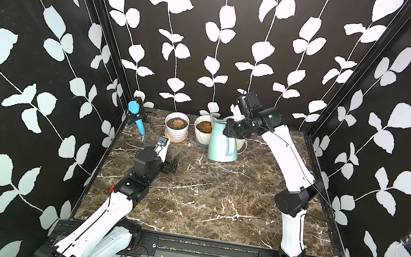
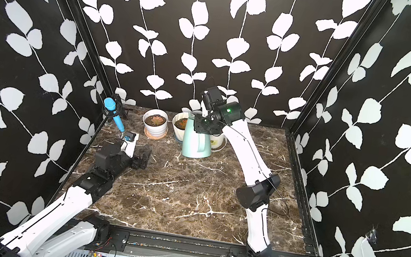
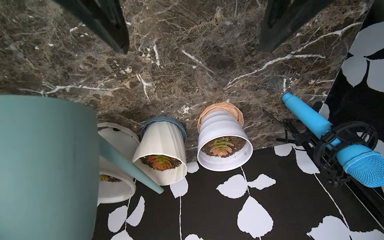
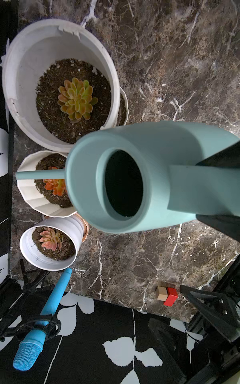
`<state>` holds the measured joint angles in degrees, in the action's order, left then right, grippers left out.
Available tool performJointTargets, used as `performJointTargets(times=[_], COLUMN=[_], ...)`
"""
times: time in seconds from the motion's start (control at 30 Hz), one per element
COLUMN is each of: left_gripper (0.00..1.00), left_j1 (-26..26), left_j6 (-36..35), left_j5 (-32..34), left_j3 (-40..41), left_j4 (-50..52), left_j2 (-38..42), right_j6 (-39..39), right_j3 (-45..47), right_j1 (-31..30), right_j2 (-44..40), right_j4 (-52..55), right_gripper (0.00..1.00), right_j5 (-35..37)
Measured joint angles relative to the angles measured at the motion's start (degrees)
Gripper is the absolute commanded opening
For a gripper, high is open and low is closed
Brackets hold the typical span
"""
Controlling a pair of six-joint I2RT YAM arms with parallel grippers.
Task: Water the succulent around the soil edge
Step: Water the soil of the potted plant with water.
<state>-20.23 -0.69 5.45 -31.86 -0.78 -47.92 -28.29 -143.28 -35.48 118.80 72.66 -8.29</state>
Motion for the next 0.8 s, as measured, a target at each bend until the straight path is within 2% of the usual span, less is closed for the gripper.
performJointTargets(times=[0.37, 0.8], left_gripper=[0.99, 0.99], left_j1=[0.0, -0.26], left_j6=[0.0, 0.0], left_j5=[0.0, 0.0], left_j3=[0.0, 0.0], left_j4=[0.02, 0.02], left_j2=[0.0, 0.0], right_j6=[0.5, 0.94], right_j3=[5.64, 16.52], right_j1=[0.04, 0.04], right_j2=[-3.85, -10.01], right_j4=[-0.68, -5.03], right_gripper=[0.0, 0.0], right_j5=[0.61, 0.55])
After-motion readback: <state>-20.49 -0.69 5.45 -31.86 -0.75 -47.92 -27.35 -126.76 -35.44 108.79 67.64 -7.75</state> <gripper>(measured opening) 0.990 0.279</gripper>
